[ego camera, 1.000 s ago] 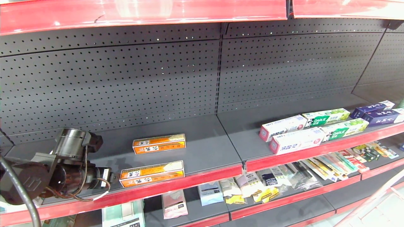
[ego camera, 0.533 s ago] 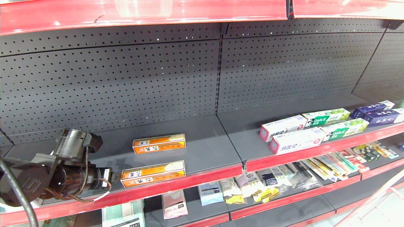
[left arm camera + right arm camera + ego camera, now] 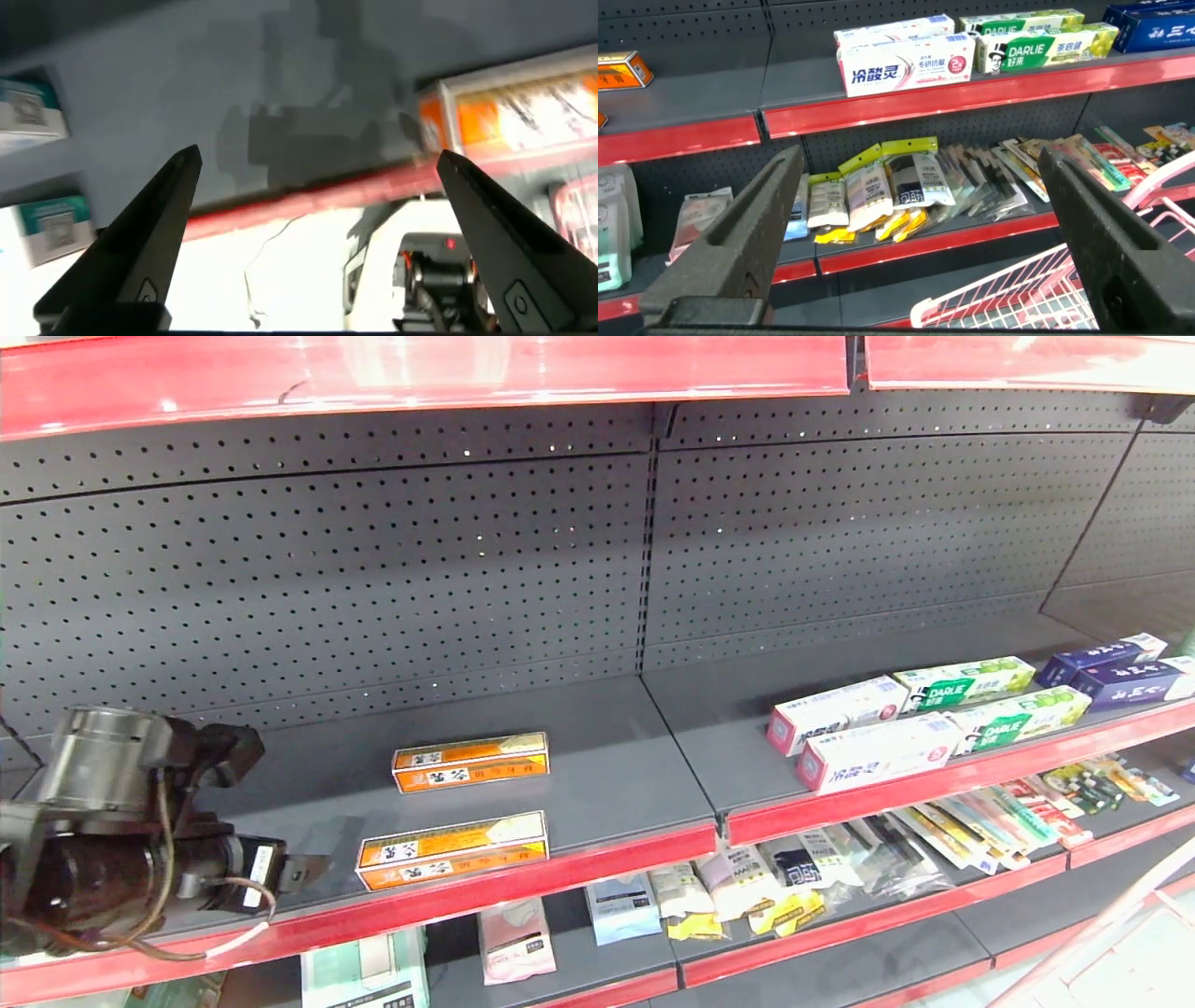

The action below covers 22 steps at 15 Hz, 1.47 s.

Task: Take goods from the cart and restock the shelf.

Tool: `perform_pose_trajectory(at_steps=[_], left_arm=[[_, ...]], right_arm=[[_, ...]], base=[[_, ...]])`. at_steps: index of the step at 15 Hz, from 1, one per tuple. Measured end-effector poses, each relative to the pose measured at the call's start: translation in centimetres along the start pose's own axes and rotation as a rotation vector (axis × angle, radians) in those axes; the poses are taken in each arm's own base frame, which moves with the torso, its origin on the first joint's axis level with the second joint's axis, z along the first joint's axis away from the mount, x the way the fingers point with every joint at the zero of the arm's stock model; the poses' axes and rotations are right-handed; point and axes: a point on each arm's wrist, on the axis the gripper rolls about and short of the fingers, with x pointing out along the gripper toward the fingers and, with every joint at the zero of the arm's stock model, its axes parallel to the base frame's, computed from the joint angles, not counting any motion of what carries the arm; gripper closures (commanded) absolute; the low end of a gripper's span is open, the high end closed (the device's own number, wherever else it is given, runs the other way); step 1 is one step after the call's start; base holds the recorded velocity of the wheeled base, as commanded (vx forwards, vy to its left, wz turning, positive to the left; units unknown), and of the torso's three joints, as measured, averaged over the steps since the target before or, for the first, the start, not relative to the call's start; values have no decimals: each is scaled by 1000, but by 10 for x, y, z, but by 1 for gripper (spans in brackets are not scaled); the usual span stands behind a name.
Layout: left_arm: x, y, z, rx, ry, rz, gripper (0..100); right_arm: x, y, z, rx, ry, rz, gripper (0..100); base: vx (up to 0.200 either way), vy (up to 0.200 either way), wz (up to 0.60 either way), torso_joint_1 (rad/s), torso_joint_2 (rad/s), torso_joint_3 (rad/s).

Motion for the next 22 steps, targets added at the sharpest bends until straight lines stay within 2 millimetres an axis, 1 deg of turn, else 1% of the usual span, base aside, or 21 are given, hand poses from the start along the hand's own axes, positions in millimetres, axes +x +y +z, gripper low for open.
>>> perform_pose_trajectory(at_steps=[1,2,4,5,6,7,8,9,10,11,12,16,22], left_arm=[[-18,2,-4,13,-43,-21,0],[-42,5,-11,22,-115,-39,0],[-86,7,-34,32,-276,-57,0],[-107,8,-53,35,-365,-60,0],[-122,8,-73,39,-449,-59,0],[-132,7,-96,43,-523,-58,0],[-134,5,-120,43,-585,-58,0],[-131,3,-144,18,-636,-70,0],[-126,1,-161,-35,-678,-92,0],[-121,0,-173,-100,-706,-121,0],[-118,-1,-181,-121,-736,-128,0],[-119,-1,-194,-147,-849,-119,0],[-120,-1,-198,-148,-889,-118,0]], right_arm=[[0,0,0,0,0,0,0],[0,0,0,0,0,0,0],[0,0,0,0,0,0,0],[0,0,0,0,0,0,0],[0,0,0,0,0,0,0],[0,0,0,0,0,0,0],[0,0,0,0,0,0,0],[0,0,0,0,0,0,0],[0,0,0,0,0,0,0],[0,0,0,0,0,0,0],[0,0,0,-1,0,0,0],[0,0,0,0,0,1,0],[0,0,0,-3,0,1,0]], base=[[0,0,0,0,0,0],[0,0,0,0,0,0],[0,0,0,0,0,0],[0,0,0,0,0,0],[0,0,0,0,0,0],[0,0,0,0,0,0],[0,0,0,0,0,0],[0,0,0,0,0,0],[0,0,0,0,0,0],[0,0,0,0,0,0],[0,0,0,0,0,0],[0,0,0,0,0,0],[0,0,0,0,0,0]])
